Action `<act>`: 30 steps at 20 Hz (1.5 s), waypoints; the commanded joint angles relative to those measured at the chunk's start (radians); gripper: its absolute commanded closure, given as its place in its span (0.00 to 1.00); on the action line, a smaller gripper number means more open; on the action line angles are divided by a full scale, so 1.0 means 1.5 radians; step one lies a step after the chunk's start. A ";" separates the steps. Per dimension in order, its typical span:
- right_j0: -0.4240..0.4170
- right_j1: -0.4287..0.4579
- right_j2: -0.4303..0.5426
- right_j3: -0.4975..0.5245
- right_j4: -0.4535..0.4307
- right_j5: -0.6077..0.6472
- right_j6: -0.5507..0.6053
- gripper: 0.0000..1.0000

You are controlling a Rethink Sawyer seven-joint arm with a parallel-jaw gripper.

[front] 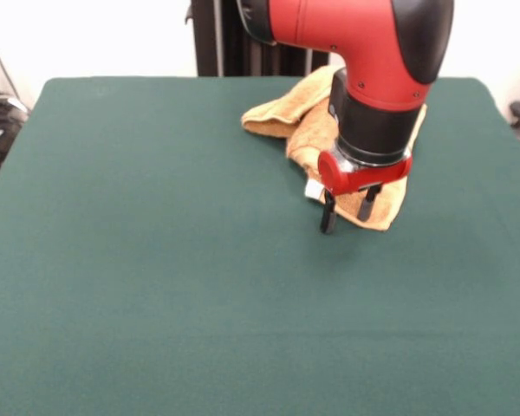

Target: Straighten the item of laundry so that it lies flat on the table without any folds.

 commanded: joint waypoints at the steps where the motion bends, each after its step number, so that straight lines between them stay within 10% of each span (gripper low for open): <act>1: 0.025 0.115 0.106 -0.010 0.049 -0.015 0.189 0.00; 30: 0.028 0.121 0.099 -0.010 0.067 -0.002 0.194 0.00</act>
